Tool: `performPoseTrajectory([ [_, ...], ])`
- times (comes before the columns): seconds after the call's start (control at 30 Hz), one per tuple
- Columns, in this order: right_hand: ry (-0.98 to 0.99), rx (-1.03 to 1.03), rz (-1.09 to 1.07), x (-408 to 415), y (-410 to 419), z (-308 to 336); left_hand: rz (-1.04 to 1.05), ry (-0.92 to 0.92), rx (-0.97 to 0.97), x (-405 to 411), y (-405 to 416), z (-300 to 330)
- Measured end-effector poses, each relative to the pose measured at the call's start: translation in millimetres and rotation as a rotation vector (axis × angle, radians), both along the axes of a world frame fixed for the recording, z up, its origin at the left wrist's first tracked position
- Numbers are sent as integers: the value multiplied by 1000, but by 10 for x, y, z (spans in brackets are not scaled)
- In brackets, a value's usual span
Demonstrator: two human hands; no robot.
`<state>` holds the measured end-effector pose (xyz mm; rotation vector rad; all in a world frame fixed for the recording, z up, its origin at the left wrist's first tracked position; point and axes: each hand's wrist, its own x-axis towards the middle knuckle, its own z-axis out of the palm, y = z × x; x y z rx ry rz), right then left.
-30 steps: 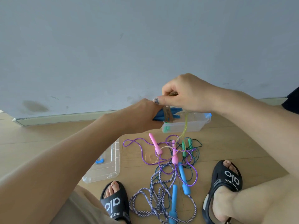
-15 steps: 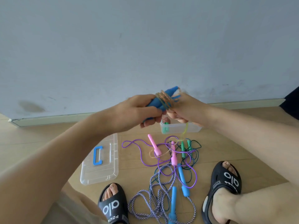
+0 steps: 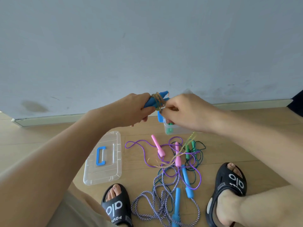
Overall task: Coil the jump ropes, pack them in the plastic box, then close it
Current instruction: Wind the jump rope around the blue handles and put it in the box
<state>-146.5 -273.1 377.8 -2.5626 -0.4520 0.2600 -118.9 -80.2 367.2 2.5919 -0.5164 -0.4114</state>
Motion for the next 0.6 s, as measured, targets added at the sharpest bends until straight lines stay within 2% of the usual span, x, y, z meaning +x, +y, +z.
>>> performPoseTrajectory([
  [0.1, -112, -67, 62, -3, -33, 111, -65, -75, 85, 14, 1, -5],
  [0.23, -271, -36, 53, 79, -90, 291, -164, -119, 221, -66, -34, 14],
  [0.33, -284, 33, 34, 202, -130, 303, -275, -129, 199, -220, -181, 7],
  [0.47, -90, 131, -13, 365, -227, 83, -309, -112, 43, -345, -244, 71],
  [0.53, 133, 283, -36, 382, -273, -69, -277, -106, -47, -350, -196, 135],
  [0.6, 351, 423, -44, 365, -261, -197, -203, 1, -234, -322, -141, 178],
])
